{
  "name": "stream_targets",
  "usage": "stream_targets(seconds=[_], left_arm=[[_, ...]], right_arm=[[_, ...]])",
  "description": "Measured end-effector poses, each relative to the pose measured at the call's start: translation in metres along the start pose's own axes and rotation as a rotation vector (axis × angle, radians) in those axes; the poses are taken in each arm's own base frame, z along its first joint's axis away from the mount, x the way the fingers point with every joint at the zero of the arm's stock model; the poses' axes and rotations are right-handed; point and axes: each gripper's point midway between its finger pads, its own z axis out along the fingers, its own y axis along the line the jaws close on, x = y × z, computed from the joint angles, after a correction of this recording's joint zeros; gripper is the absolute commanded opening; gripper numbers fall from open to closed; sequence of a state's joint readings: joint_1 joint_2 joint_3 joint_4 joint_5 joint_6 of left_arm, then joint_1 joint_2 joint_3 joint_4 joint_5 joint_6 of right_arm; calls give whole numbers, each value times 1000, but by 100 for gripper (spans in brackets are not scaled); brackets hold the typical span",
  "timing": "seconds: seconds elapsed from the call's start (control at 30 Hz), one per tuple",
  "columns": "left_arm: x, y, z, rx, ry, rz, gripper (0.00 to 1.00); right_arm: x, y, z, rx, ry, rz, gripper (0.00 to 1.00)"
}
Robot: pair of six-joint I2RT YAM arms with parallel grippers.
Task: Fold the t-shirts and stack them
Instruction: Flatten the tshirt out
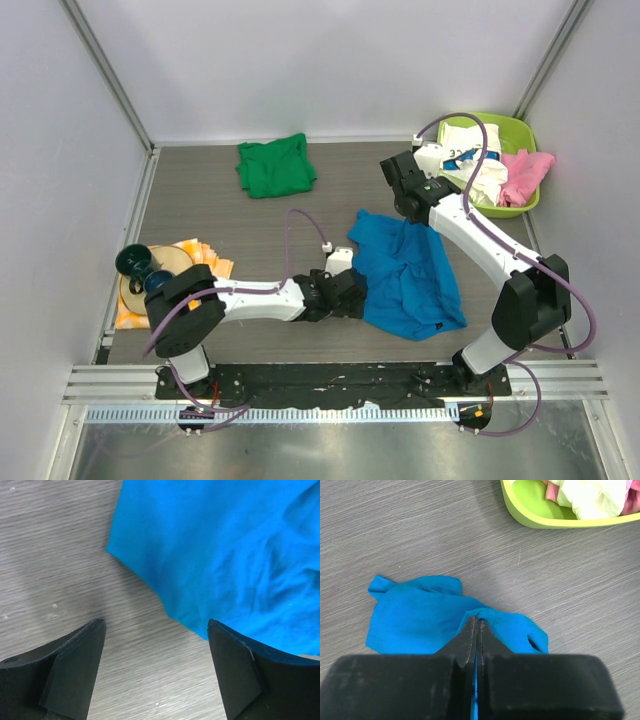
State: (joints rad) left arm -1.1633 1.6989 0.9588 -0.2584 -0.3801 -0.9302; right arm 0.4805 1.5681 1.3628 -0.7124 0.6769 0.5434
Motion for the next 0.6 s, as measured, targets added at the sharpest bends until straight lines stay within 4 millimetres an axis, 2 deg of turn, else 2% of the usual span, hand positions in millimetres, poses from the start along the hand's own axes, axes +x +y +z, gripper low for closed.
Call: stream_targets(seconds=[0.23, 0.33, 0.43, 0.47, 0.53, 0.57, 0.6], left_arm=[[-16, -16, 18, 24, -29, -13, 84], [-25, -21, 26, 41, -52, -36, 78], [-35, -25, 34, 57, -73, -61, 60], [-38, -26, 37, 61, -80, -73, 46], [-44, -28, 44, 75, -87, -96, 28], [-46, -28, 48, 83, -88, -103, 3], [-47, -29, 51, 90, -91, -115, 0]], right_arm=[[-2, -4, 1, 2, -5, -7, 1], [-1, -6, 3, 4, -4, -6, 1], [0, -7, 6, 4, -3, -2, 1], [0, -7, 6, 3, -4, 0, 1], [3, -8, 8, 4, 0, -2, 1], [4, -8, 9, 4, 1, -2, 1], [5, -9, 10, 5, 3, -1, 1]])
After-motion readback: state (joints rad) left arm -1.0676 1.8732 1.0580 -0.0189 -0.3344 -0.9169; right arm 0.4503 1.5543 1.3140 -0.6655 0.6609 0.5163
